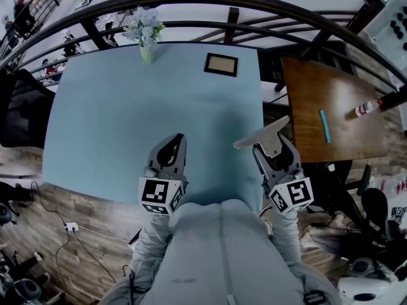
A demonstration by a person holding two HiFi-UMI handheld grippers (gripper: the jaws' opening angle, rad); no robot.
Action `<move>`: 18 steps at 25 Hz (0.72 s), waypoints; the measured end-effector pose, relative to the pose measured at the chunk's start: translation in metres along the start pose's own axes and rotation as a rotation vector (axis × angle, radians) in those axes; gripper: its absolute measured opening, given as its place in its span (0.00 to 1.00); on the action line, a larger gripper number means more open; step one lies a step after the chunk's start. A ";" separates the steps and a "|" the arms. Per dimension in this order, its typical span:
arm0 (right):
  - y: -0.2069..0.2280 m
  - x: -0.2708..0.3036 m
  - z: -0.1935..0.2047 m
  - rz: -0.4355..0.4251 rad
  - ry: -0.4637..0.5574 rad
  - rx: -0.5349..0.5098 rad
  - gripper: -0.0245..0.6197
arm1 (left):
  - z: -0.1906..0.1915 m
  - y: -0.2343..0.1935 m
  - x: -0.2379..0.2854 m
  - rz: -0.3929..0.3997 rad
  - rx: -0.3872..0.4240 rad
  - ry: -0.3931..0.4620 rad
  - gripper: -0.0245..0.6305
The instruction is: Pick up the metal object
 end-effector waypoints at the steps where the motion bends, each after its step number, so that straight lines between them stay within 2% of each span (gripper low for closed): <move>1: -0.001 0.001 0.000 0.000 -0.001 0.000 0.50 | 0.000 -0.001 0.000 0.001 0.000 0.001 0.09; 18: -0.005 0.005 0.002 -0.007 -0.007 0.009 0.50 | 0.000 -0.003 -0.001 -0.004 -0.002 0.001 0.09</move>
Point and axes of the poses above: the fingertips, and each gripper's own axes: x forward along the fingers, y to its right, z out of its underside, the point moved 1 cm from there along -x, backward along the fingers, and after that the axes turned 5 degrees about y, right-handed, at the moved point
